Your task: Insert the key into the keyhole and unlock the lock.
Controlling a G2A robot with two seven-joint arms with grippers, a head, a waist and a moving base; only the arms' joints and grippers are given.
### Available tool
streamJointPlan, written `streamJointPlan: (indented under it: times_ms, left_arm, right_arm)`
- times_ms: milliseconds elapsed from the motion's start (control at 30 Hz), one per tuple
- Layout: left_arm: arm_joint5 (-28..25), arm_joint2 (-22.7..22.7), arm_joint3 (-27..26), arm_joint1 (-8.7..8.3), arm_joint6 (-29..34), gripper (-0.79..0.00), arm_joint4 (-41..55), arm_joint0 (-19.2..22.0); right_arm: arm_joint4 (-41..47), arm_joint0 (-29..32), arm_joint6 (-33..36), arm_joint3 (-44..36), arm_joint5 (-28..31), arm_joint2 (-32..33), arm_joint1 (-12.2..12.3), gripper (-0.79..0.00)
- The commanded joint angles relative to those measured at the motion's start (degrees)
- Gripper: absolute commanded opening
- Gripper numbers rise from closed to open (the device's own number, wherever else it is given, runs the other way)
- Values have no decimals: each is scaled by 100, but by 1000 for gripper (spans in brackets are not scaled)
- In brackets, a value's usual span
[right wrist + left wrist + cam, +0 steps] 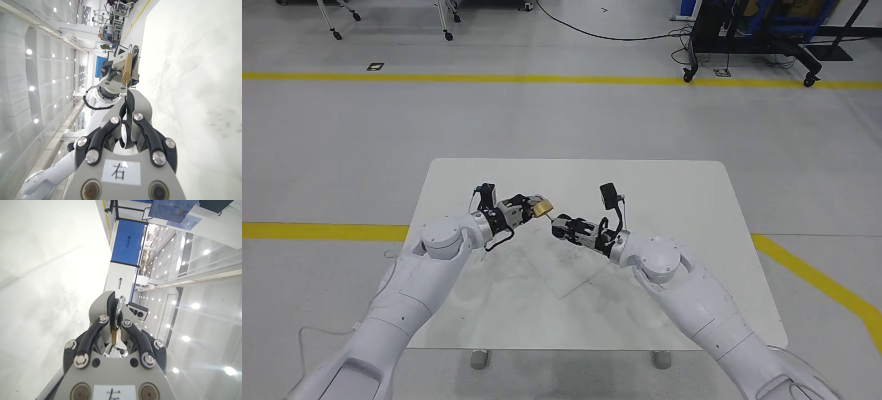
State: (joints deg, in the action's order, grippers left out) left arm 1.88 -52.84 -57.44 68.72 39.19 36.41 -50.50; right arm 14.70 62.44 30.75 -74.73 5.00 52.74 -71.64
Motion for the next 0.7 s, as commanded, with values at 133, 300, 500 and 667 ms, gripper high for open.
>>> streamJointPlan:
  times_ms: [133,300,500,667]
  left_arm:
    - [51,-113,-145,-13,-9,-785,-92,-85]
    - [68,-173,-202,-5,-81,-785,-157,-136]
    - [27,-241,-260,11,-139,-785,-206,-188]
    - [60,-262,-298,27,-122,-785,-266,-213]
  right_arm:
    - [-16,28,-11,-18,18,40,-16,-785]
    - [-27,75,63,-63,45,77,-20,-785]
    - [-59,141,124,-142,83,146,-16,-785]
    - [-59,155,151,-158,60,178,-24,-785]
